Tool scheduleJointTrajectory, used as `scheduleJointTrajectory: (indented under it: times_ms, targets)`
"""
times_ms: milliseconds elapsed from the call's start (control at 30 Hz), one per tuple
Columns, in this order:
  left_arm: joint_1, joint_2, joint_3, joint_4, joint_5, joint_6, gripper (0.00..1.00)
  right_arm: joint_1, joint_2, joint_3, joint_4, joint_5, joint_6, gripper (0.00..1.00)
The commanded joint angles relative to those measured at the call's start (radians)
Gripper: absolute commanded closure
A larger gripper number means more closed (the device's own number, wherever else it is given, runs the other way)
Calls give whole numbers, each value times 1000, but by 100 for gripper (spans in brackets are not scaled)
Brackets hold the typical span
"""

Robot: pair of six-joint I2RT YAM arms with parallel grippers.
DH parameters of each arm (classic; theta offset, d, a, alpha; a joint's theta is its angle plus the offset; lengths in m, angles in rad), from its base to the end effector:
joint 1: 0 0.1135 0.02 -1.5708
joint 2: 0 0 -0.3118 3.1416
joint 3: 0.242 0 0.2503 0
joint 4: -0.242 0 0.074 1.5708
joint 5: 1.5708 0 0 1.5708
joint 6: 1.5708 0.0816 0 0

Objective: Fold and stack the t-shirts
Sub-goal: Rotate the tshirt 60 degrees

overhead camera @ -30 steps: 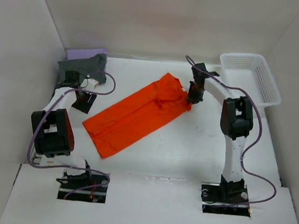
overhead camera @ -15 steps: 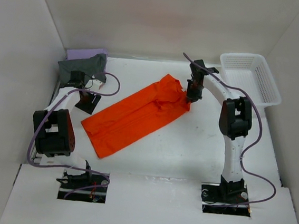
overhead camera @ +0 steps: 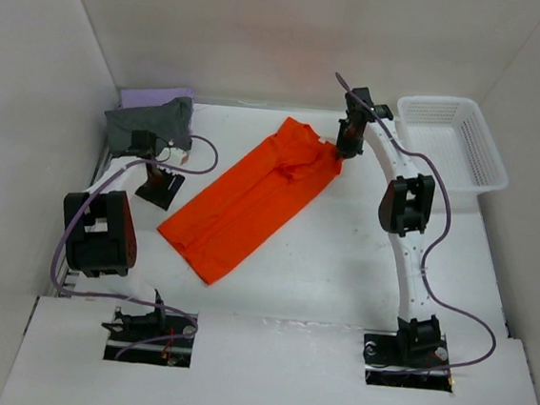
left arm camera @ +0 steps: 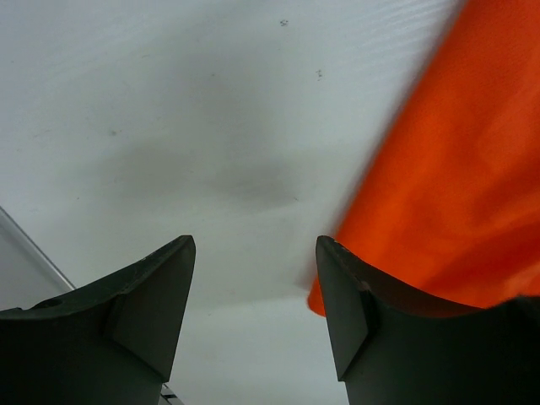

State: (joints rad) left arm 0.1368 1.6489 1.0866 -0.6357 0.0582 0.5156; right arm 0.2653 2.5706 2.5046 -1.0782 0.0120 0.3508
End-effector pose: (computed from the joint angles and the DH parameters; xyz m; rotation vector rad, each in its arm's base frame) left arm 0.3360 0.0415 0.2008 0.5362 2.7163 0.0910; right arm 0.5727 0.1546 0.1842 0.1201 2.7242 0.1635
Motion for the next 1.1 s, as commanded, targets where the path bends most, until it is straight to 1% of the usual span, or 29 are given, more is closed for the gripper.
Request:
scheduleJointTrajectory:
  times_ms: [0, 33, 100, 133, 167, 233, 300, 333, 400, 500, 567, 600, 667, 767, 833, 867, 900, 967, 1067]
  targets:
    - [-22, 17, 47, -13, 3, -20, 41, -38, 63, 160, 12, 57, -6, 83]
    - [-33, 22, 50, -18, 3, -25, 41, -38, 72, 187, 50, 65, -12, 78]
    - [-53, 31, 56, -25, 5, -31, 41, -34, 68, 195, 160, 77, -16, 76]
    - [-64, 34, 59, -28, 5, -35, 41, -34, 57, 186, 223, 82, -16, 68]
    - [-74, 38, 64, -30, 5, -42, 41, -34, 45, 175, 280, 89, -16, 54]
    - [-90, 45, 68, -30, 6, -52, 41, -34, 11, 143, 352, 117, -16, 42]
    - [-95, 45, 72, -30, 5, -61, 42, -34, -54, 64, 385, 169, -15, 25]
    - [-95, 43, 72, -30, 5, -66, 42, -39, -99, 3, 397, 199, -19, 0]
    - [-95, 32, 67, -32, 9, -74, 42, -57, -206, -143, 431, 249, -30, 0]
    - [-90, 14, 56, -30, 15, -83, 42, -62, -381, -364, 494, 279, -32, 0]
    - [-81, -3, 53, -22, 17, -97, 42, -53, -562, -565, 567, 304, -36, 0]
    - [-75, -12, 52, -18, 17, -106, 42, -29, -626, -643, 601, 318, -36, 0]
    - [-58, -35, 41, -10, 17, -121, 42, 46, -798, -853, 694, 361, -24, 0]
    - [-16, -98, 15, 5, 19, -137, 42, 210, -992, -1122, 806, 405, 60, 0]
    - [31, -168, -13, 28, 28, -149, 41, 341, -1059, -1249, 839, 420, 166, 0]
    - [59, -205, -28, 40, 35, -155, 40, 385, -1072, -1283, 843, 424, 207, 0]
    - [88, -245, -45, 51, 46, -164, 40, 459, -1079, -1323, 845, 430, 273, 0]
    - [138, -320, -80, 67, 69, -178, 39, 556, -1064, -1360, 844, 427, 360, 0]
    - [212, -440, -140, 67, 112, -190, 39, 678, -1006, -1366, 814, 393, 497, 0]
